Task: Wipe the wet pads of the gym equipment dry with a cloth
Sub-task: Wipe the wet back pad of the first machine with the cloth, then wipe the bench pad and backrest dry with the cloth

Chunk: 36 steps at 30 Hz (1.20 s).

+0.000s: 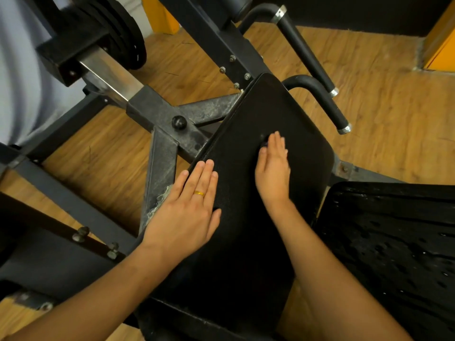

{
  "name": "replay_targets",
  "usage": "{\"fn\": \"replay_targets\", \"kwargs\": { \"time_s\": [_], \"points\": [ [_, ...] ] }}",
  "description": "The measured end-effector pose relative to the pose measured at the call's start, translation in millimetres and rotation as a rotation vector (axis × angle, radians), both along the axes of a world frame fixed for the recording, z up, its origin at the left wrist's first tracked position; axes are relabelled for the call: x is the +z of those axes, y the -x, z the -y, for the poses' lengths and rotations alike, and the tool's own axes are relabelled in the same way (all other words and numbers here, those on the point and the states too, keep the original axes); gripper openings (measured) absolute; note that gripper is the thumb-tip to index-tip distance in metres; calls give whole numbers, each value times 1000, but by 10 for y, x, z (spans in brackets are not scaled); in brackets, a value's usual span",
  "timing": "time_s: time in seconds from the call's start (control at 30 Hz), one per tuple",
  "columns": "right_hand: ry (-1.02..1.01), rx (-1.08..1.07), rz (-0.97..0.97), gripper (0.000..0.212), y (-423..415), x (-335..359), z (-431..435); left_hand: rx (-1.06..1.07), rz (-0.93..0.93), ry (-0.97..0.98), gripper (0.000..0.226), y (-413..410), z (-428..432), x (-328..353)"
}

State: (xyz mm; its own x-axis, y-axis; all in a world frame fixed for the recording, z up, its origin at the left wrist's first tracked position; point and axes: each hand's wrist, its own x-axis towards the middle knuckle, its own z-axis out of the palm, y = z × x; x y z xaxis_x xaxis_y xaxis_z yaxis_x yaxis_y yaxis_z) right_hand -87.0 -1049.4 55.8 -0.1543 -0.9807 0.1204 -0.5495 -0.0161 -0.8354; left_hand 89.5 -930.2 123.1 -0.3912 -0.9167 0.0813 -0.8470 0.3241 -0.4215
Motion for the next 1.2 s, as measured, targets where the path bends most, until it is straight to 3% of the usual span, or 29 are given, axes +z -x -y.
{"fn": "replay_targets", "kwargs": {
  "time_s": [0.17, 0.43, 0.53, 0.77, 1.0, 1.2],
  "points": [
    [-63, -38, 20, 50, 92, 162, 588, 5, -8, -1, 71, 6, -9, 15],
    [120, 76, 5, 47, -169, -140, -583, 8, 17, 6, 72, -1, -11, 5],
    [130, 113, -17, 46, -124, -127, -407, 13, 21, 5, 72, 7, -6, 1],
    [22, 109, 53, 53, -91, 39, -144, 12, -14, -16, 72, 11, -23, 20],
    [-160, 303, 125, 86, 476, 150, -292, 25, -22, -29, 73, 33, -39, 63],
    [-386, 590, -148, 93, 922, 73, -614, 91, 55, -62, 68, 91, -46, 60]
  ]
}}
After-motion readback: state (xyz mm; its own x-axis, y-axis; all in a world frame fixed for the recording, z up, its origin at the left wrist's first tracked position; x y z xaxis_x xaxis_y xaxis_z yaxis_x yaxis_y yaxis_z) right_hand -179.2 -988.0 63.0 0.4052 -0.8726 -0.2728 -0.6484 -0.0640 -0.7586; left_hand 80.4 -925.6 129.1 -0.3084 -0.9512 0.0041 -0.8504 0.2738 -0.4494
